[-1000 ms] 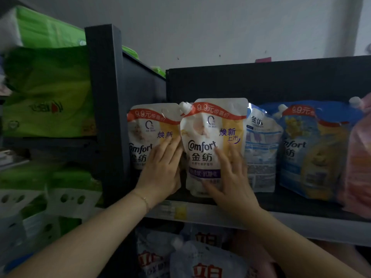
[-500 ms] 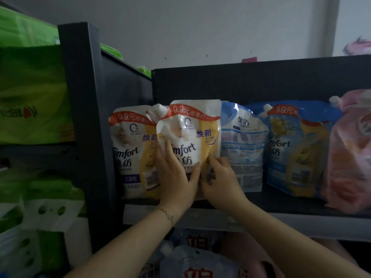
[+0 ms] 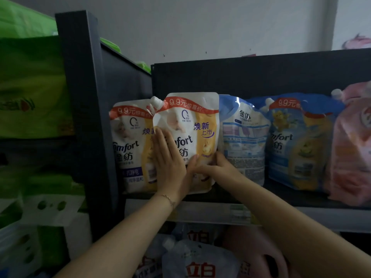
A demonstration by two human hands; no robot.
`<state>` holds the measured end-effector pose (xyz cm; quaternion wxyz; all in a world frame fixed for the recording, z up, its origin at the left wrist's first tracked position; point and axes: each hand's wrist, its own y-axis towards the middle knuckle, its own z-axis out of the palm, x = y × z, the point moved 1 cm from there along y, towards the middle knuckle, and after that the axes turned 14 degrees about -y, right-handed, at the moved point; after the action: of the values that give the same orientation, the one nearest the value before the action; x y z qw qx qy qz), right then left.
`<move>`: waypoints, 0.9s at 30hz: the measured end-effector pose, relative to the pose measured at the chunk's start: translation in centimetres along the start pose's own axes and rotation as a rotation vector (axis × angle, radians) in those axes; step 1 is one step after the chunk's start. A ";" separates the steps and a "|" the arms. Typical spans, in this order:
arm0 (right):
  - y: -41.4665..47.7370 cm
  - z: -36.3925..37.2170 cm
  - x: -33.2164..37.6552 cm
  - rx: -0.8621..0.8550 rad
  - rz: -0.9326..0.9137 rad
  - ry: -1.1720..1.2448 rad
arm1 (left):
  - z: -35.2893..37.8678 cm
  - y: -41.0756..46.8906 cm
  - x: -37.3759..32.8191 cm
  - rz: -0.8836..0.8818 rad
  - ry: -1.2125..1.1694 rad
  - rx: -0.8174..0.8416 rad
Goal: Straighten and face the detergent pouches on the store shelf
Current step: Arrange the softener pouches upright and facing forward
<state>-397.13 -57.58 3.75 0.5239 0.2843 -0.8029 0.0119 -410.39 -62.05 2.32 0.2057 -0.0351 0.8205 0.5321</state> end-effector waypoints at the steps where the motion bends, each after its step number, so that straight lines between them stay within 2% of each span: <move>1: 0.4 0.2 0.0 -0.006 0.024 0.021 | -0.1 0.0 0.1 -0.005 -0.012 0.019; 4: 1.1 0.3 0.7 -0.023 0.040 0.115 | -0.4 0.0 0.4 -0.002 0.045 0.069; 7: 1.8 0.3 1.4 0.000 0.014 0.094 | -0.5 0.4 0.7 0.011 0.108 0.151; 12: 2.4 1.1 1.2 -0.060 0.069 0.076 | -0.6 1.1 1.4 0.045 0.140 0.183; 19: 1.4 1.0 1.7 0.012 -0.011 0.061 | -1.1 1.1 1.6 0.061 0.144 0.230; 24: 0.0 -0.3 2.1 0.036 0.079 0.015 | -2.9 0.5 1.6 0.129 0.048 0.203; 27: -1.8 -0.7 2.2 0.000 0.081 -0.120 | -4.5 0.2 2.5 0.107 -0.020 0.104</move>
<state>-396.34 -59.80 5.45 0.4738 0.2520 -0.8437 0.0160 -414.06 -65.52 3.13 0.1865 0.0249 0.8457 0.4994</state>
